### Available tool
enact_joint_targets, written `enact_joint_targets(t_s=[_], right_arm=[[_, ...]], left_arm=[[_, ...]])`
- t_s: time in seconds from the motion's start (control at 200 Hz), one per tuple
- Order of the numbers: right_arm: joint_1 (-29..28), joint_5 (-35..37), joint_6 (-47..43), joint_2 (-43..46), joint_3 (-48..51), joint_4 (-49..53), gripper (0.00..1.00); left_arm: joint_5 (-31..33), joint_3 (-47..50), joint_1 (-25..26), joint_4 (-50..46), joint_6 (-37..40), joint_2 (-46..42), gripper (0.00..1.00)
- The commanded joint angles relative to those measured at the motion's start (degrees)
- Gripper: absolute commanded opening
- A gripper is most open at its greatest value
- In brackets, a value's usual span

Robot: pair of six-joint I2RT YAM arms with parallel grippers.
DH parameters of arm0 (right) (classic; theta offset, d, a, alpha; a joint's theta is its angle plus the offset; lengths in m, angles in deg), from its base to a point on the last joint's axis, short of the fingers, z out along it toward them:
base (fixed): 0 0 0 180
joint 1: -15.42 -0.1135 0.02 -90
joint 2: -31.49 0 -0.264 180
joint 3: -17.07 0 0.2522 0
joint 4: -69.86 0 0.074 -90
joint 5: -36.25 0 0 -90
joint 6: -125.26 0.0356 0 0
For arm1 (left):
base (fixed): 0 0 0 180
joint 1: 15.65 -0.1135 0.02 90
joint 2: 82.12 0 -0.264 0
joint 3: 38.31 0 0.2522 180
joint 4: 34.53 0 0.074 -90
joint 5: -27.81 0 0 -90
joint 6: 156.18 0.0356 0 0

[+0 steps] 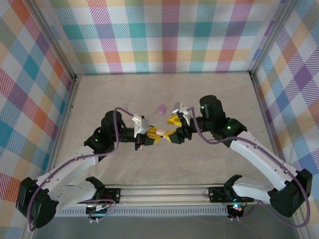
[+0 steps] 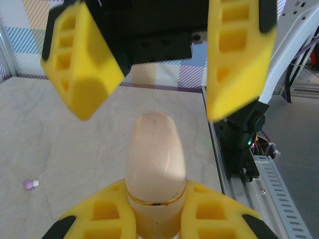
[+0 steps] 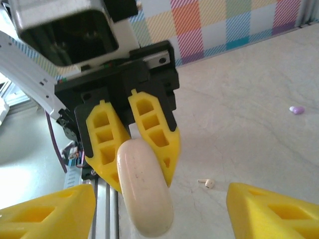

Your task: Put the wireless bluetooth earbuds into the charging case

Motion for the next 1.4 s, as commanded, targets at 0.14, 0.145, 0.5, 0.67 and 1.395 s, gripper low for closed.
enact_joint_targets(t_s=[0.14, 0.145, 0.5, 0.67, 1.395], right_arm=[[-0.7, 2.5, -5.2, -3.9, -2.0, 1.8, 0.74], [-0.7, 2.7, -5.1, -3.9, -2.0, 1.7, 0.74], [1.7, 4.8, -0.2, -3.6, -4.3, 0.1, 0.73], [3.4, 2.3, 1.4, -3.4, -5.0, 0.2, 0.72], [5.4, 2.5, 8.4, -6.3, -6.8, 0.4, 0.7]], left_arm=[[-2.8, -0.7, -0.5, 2.5, -1.0, -0.1, 0.0], [-2.8, -0.7, -0.5, 2.5, -1.0, -0.2, 0.0], [-3.2, 0.0, -0.5, 2.3, -0.7, -0.1, 0.0], [-3.3, 0.1, -0.5, 2.4, -0.4, 0.1, 0.0], [-2.5, 1.3, -0.5, 2.8, -1.1, -0.1, 0.0]])
